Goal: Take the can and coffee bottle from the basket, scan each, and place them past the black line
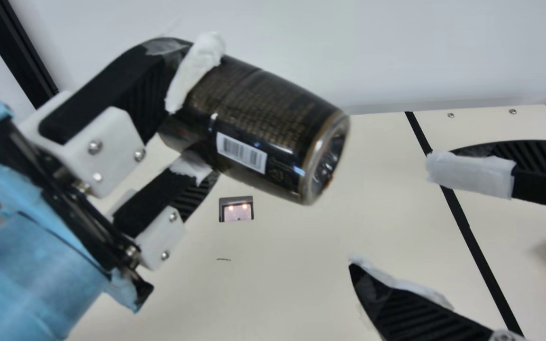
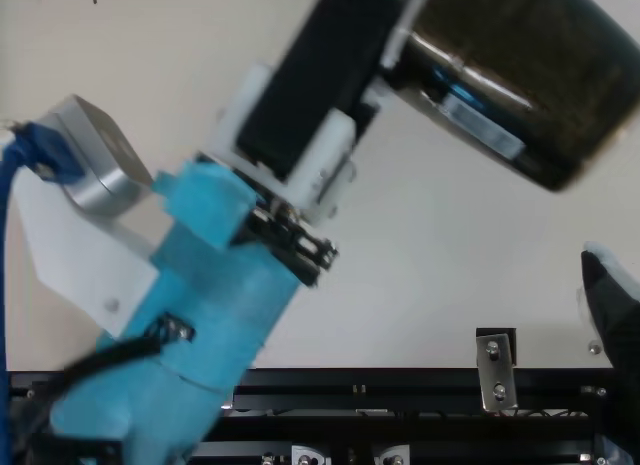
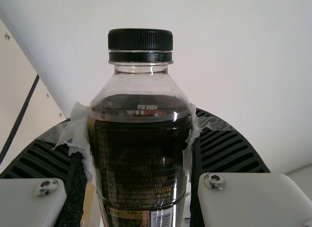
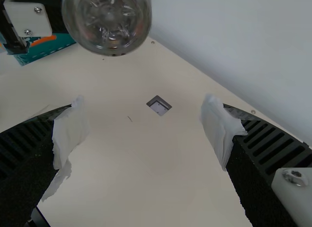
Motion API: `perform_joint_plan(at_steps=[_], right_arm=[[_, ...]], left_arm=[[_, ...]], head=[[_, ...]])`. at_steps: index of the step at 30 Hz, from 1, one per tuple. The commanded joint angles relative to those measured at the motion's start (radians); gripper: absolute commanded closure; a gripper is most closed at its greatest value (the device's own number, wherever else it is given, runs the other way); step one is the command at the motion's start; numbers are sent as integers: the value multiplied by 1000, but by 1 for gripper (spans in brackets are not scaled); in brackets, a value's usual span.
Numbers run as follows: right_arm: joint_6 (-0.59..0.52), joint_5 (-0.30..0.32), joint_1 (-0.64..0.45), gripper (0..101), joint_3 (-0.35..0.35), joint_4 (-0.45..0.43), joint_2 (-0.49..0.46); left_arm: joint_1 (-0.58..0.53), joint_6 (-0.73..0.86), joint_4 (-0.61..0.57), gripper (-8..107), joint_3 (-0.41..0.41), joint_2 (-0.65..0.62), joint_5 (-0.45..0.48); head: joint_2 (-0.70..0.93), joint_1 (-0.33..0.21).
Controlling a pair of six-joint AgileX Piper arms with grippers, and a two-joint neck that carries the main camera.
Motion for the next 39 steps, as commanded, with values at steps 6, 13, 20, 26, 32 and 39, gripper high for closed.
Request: perform_joint_plan(at_steps=[6, 13, 20, 26, 32, 39], right_arm=[[0, 0, 0, 0, 0, 0, 0], [0, 0, 0, 0, 0, 0, 0], [0, 0, 0, 0, 0, 0, 0], [0, 0, 0, 0, 0, 0, 0], [0, 0, 0, 0, 0, 0, 0], [0, 0, 0, 0, 0, 0, 0]], left_arm=[[0, 2, -2, 89, 0, 0, 0], [-2, 11, -11, 89, -3, -1, -1], [-37, 1, -2, 89, -27, 12, 8], [-83, -29, 10, 89, -57, 39, 14], [-73, 14, -59, 89, -91, 60, 53], [-58, 56, -89, 89, -106, 59, 56]], head=[[-9, -9], [-9, -9], [-9, -9], [-9, -9], [-9, -9], [-9, -9]])
